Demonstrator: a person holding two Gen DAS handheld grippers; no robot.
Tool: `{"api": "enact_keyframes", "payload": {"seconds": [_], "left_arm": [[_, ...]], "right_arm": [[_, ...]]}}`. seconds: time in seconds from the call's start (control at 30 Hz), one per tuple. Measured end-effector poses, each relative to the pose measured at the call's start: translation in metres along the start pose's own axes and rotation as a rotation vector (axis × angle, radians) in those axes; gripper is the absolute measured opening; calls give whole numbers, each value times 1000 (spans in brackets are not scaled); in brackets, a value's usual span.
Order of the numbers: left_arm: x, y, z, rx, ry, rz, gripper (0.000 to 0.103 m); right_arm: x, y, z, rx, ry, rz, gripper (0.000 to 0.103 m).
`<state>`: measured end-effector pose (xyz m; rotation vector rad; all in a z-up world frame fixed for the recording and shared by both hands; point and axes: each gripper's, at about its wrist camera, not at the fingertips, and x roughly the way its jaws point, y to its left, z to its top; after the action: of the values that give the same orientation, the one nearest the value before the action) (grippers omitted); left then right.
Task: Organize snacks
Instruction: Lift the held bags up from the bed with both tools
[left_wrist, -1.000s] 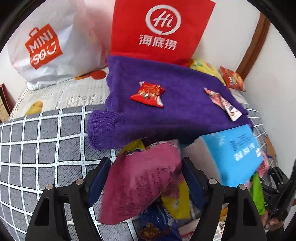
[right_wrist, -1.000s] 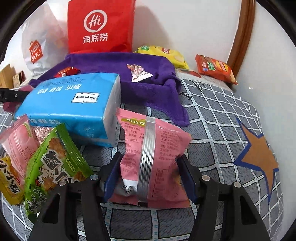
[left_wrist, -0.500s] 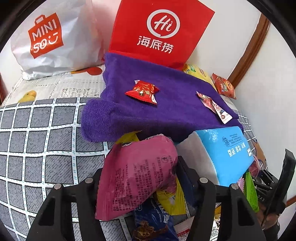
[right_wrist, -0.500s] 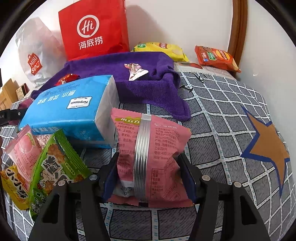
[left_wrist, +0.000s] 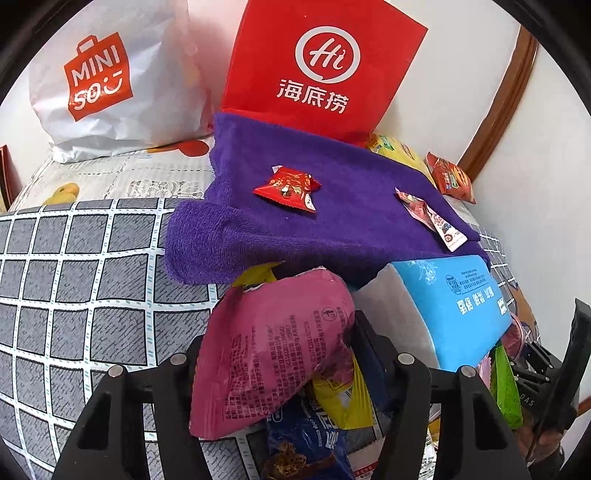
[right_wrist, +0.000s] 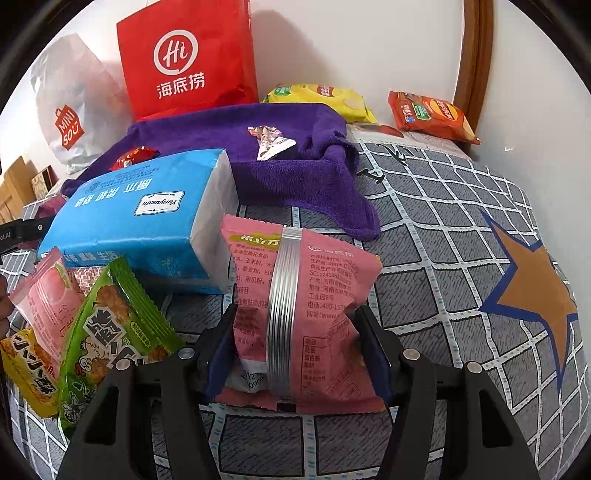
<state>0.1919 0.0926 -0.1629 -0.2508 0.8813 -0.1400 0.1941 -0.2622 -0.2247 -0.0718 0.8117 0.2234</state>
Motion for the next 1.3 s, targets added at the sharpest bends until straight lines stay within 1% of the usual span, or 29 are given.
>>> {"api": "enact_keyframes", "payload": {"seconds": [0.17,0.4,0.53,0.83,1.2,1.3], "left_arm": [[0,7,1,-47,15,-34,60],[-3,12,2,-84,9,-91,60],[-6,11,3,-80,-9,-97,60],[-14,14,5,-98,-29,-140,60],[-16,10,6,-73,-31,-151,60],[-16,11,6,-74,-32,-154,60]], "right_arm": [[0,-1,0,7,0,8,61],[0,-2,0,16,-2,15,61],[0,-2,0,18,-2,16,61],[-1,-5,1,44,-8,30,60],[-2,-6,1,55,-11,35,59],[-2,-7,0,66,-13,22,59]]}}
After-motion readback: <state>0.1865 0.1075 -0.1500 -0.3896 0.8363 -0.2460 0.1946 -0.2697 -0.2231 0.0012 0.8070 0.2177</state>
